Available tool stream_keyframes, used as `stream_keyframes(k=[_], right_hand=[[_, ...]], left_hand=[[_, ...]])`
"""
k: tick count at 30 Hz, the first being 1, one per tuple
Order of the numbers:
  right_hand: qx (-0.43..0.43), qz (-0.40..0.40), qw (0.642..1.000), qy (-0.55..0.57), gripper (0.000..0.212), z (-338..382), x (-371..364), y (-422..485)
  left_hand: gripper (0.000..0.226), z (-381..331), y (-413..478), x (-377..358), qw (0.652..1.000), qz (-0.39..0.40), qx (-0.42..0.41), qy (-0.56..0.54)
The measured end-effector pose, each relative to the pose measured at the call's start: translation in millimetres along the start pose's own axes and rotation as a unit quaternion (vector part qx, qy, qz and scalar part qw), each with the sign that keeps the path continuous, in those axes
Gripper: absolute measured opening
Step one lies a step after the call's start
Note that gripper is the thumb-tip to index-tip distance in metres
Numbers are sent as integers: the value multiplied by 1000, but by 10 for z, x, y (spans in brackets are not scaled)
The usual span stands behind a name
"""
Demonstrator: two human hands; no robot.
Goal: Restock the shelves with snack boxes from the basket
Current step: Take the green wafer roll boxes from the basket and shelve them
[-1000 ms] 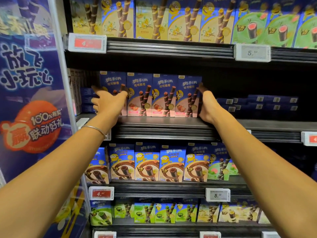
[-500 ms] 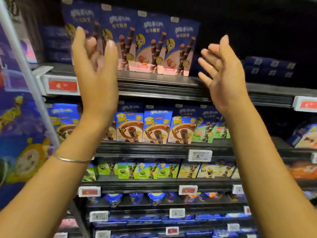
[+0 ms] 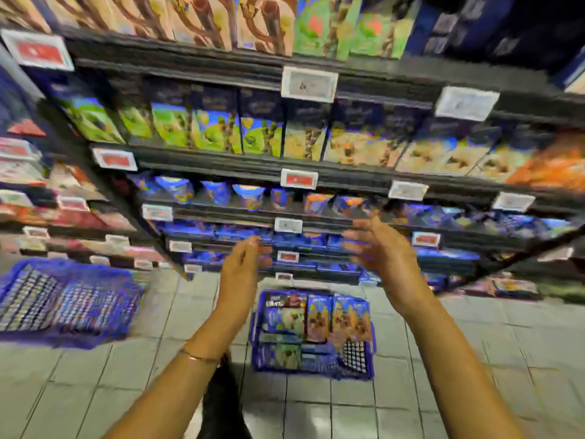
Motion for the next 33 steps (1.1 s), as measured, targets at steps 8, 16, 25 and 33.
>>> stream_keyframes(k=[8, 16, 25, 33], right_hand=[[-180, -37, 982, -50, 29, -2156, 953, 28], [-233, -44, 967, -96, 23, -4152, 1018, 727], [-25, 152, 944, -291, 20, -6411, 998, 1797], [83, 201, 775, -593, 67, -7299, 1028, 2086]], left_hand=[[50, 1789, -543, -658, 975, -10, 221, 36], [55, 3719, -30, -1102, 958, 13, 275, 84], [68, 5699, 711, -1535, 959, 104, 249, 84], [69, 6008, 685, -1860, 971, 92, 207, 74]])
Point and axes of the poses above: each hand's wrist, its own y-axis towards the middle knuckle, its own x-axis out of the back of the hand, z = x × y, the point moved 3 cm from there along y, towards the middle knuckle, and after that the axes turned 6 degrees about -z, right-handed, at the moved point
